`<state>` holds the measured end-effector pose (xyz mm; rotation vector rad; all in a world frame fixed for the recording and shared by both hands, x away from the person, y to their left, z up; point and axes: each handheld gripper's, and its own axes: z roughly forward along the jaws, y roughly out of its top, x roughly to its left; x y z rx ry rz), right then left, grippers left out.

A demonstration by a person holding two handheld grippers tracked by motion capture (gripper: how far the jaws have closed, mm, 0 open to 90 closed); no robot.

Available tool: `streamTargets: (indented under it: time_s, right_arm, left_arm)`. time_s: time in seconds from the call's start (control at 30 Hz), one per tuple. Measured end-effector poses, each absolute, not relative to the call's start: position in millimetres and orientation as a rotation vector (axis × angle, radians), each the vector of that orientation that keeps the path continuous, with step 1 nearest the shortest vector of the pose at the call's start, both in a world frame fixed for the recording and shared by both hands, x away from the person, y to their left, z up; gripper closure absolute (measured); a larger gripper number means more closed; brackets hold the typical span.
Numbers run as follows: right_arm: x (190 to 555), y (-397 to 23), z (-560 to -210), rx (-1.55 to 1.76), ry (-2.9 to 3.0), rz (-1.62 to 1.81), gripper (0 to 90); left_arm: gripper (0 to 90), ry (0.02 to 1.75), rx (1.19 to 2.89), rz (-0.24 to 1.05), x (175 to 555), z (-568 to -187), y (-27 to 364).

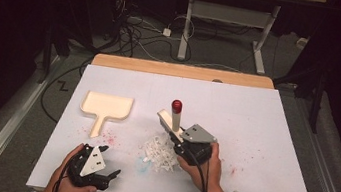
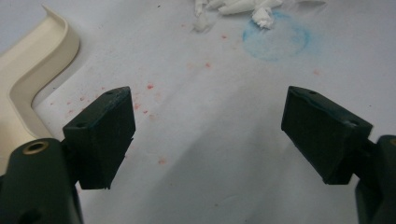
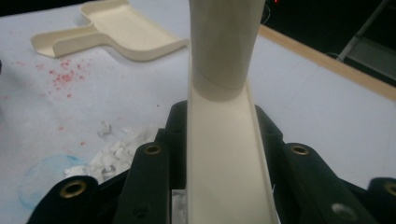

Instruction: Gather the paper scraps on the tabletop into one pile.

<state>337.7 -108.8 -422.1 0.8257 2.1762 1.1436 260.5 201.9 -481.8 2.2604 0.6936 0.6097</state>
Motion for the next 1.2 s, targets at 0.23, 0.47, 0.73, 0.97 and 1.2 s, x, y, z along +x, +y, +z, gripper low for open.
streamTargets:
  time_s: [0.23, 0.47, 0.73, 0.97, 1.2]
  right_arm:
    - [330.9, -142.3, -396.6, 0.818, 2.190, 1.210, 68.3]
    - [317.2, -175.2, -402.2, 0.850, 2.246, 1.131, 68.3]
    - [341.3, -165.0, -433.1, 0.965, 2.230, 1.017, 68.4]
    - [346.0, -114.9, -443.9, 0.893, 2.251, 1.055, 68.3]
    - [341.3, -84.9, -439.5, 0.804, 2.287, 1.104, 68.4]
  left_arm:
    - [16.5, 0.684, 2.272, 0.619, 259.8, -481.7, 200.6]
    - [16.5, 0.686, 2.284, 0.610, 259.3, -482.8, 199.8]
    - [16.5, 0.669, 2.293, 0.621, 263.1, -482.5, 194.4]
    - [16.5, 0.682, 2.291, 0.582, 266.7, -484.9, 194.2]
    - [16.5, 0.674, 2.293, 0.596, 264.7, -485.0, 195.2]
